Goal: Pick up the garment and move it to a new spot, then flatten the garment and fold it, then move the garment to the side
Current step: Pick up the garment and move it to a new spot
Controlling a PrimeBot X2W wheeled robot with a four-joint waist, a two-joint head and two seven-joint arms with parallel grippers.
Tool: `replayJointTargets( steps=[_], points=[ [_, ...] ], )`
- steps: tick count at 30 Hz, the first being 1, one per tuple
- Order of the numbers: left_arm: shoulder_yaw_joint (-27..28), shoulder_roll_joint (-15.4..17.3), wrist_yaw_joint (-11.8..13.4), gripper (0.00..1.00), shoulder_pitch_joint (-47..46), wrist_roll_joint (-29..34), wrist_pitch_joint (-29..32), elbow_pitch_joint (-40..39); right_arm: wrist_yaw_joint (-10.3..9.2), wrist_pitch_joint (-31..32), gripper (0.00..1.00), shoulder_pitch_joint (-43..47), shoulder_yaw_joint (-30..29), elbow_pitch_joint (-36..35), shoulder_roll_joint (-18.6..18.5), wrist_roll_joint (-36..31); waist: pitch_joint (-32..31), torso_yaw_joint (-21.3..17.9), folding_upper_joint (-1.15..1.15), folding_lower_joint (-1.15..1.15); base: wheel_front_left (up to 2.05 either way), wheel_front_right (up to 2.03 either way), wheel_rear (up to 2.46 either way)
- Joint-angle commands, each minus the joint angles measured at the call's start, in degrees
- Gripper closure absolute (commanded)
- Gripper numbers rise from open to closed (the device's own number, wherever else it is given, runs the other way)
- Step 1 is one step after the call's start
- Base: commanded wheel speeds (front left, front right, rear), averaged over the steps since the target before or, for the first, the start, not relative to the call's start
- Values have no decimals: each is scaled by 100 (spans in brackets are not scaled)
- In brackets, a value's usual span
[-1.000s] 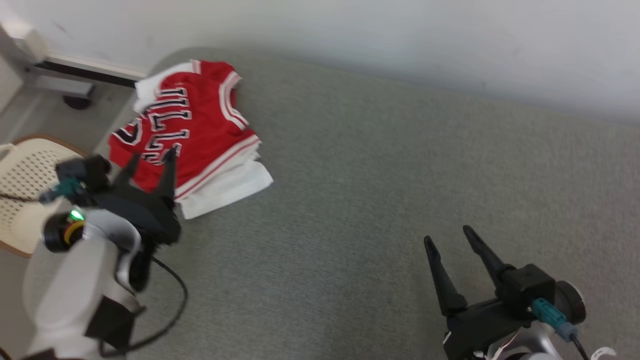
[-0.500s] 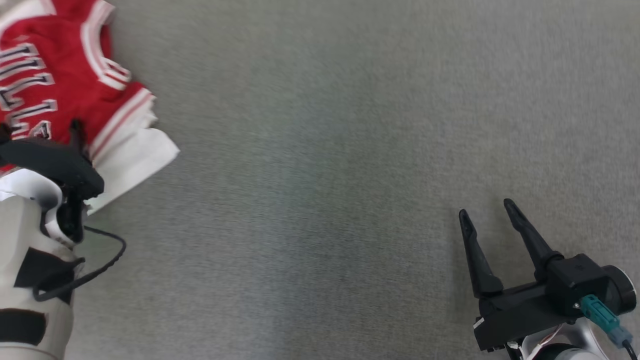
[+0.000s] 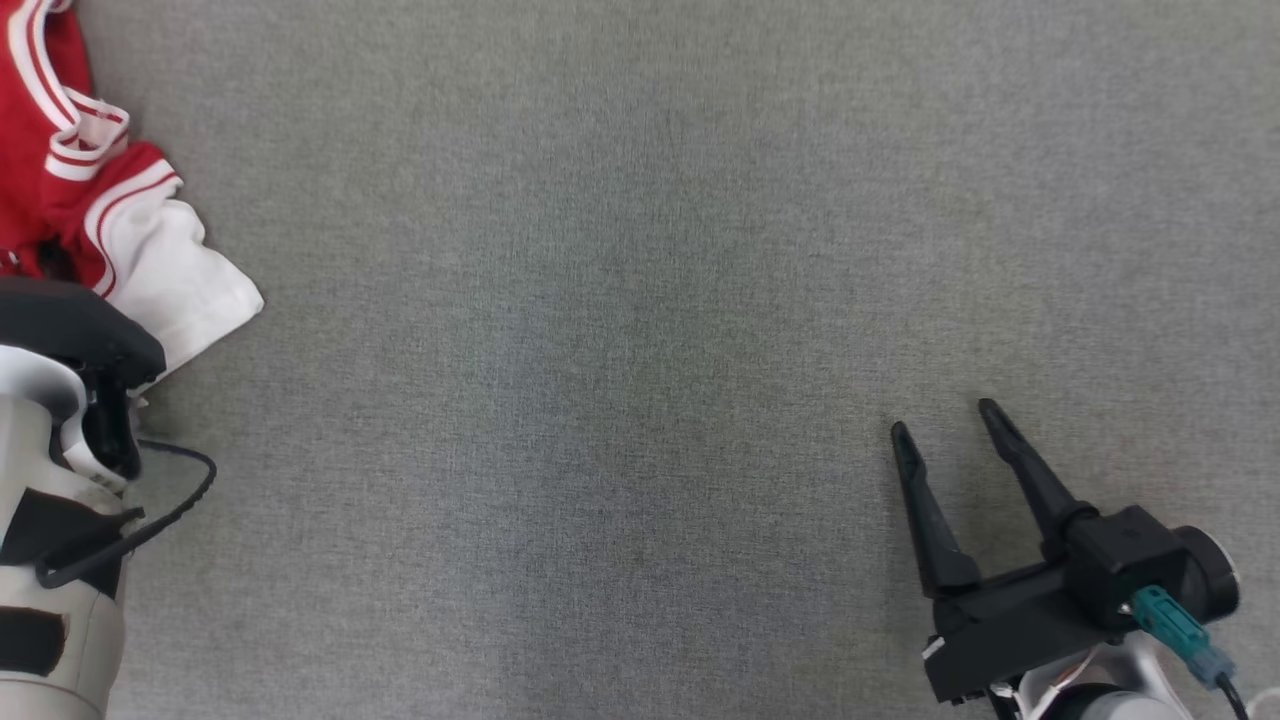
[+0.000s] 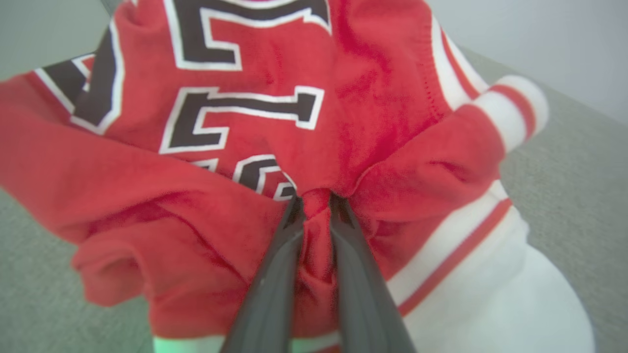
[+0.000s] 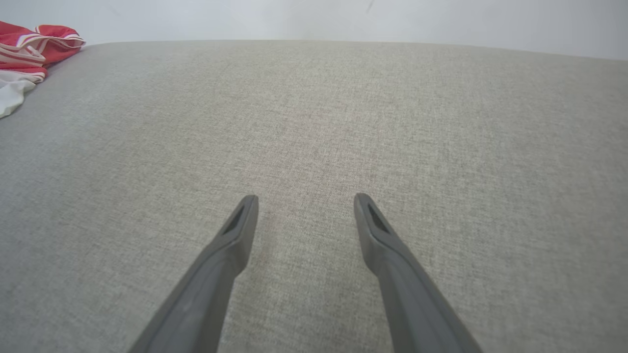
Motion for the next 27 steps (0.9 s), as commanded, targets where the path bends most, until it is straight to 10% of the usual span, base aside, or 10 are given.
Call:
replayJointTargets(
  steps=[1, 13, 27],
  points=[
    [-11, -1, -38, 100, 114, 4, -60, 39, -14, -37, 0, -81, 37, 42, 24, 36, -174, -13, -1, -1, 0, 0, 0],
    [-597, 305, -456, 100, -475, 591, -592, -812, -14, -510, 0, -311, 236, 867, 192, 365, -1307, -350, -1, -1, 0, 0, 0],
    [-1375, -1045, -634, 100, 109, 154, 381, -4012, -14, -1017, 0, -330, 159, 1593, 213, 854, -2350, -1330, -1, -1, 0, 0, 0]
  ],
)
